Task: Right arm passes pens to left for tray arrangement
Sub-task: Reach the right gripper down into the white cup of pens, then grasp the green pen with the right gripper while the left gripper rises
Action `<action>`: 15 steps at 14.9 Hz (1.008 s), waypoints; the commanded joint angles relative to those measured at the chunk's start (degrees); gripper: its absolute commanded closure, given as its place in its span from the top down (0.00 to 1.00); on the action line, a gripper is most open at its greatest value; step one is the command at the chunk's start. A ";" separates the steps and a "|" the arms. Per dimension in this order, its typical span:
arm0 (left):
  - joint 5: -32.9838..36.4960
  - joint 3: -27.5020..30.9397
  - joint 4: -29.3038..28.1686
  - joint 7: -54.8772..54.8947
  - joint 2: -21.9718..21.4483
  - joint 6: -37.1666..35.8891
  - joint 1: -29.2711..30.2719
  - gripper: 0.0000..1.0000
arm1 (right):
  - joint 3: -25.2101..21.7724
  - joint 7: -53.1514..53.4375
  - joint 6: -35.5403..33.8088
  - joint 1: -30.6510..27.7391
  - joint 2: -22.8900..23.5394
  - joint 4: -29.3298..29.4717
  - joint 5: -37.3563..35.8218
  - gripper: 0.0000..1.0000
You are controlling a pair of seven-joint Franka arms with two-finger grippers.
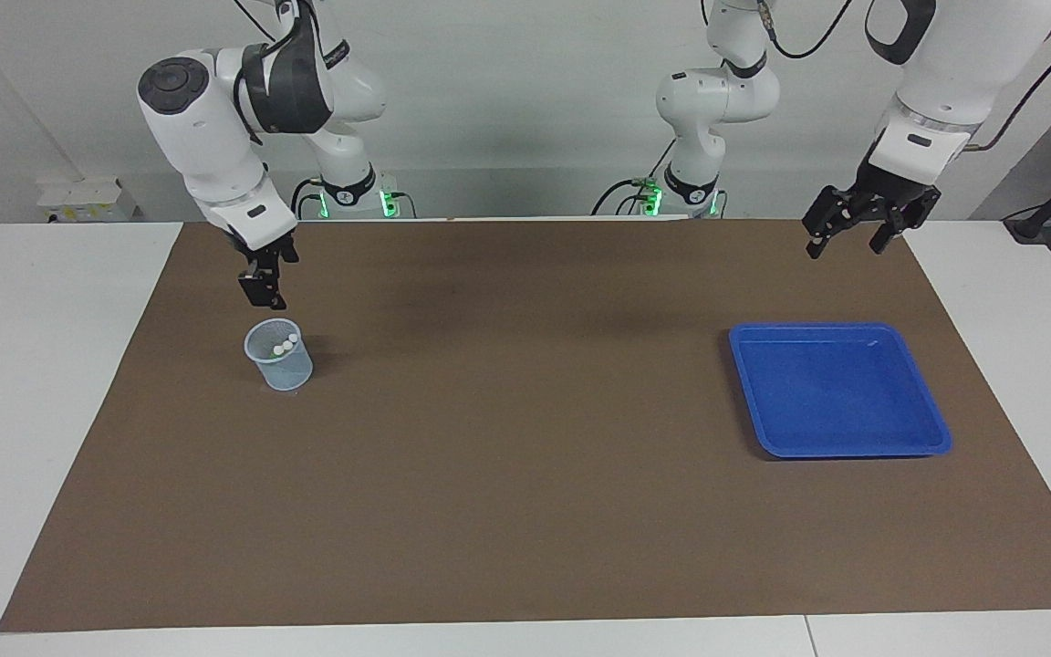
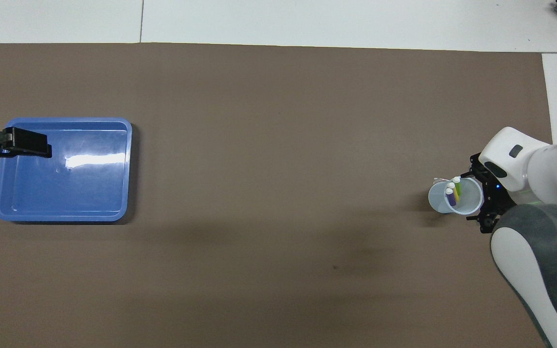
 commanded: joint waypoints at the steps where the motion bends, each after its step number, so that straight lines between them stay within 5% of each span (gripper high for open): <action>1: -0.23 0.42 -2.17 0.10 -1.99 0.00 -0.56 1.00 | 0.09 -10.06 5.40 -0.39 0.61 -2.67 -1.56 0.74; 4: -0.23 0.42 -2.17 0.10 -1.99 -0.44 -0.30 1.00 | 0.09 -16.12 11.04 -0.57 3.96 -2.15 -3.58 0.72; 12: -1.98 0.25 -5.32 -0.25 -3.65 -1.49 -0.65 1.00 | 0.09 -30.21 16.49 -3.20 8.88 -2.49 -5.78 0.27; 15: -4.96 0.25 -9.54 -3.75 -5.76 -0.44 -0.73 1.00 | 0.09 -29.95 16.58 -3.29 8.97 -2.67 -5.78 0.27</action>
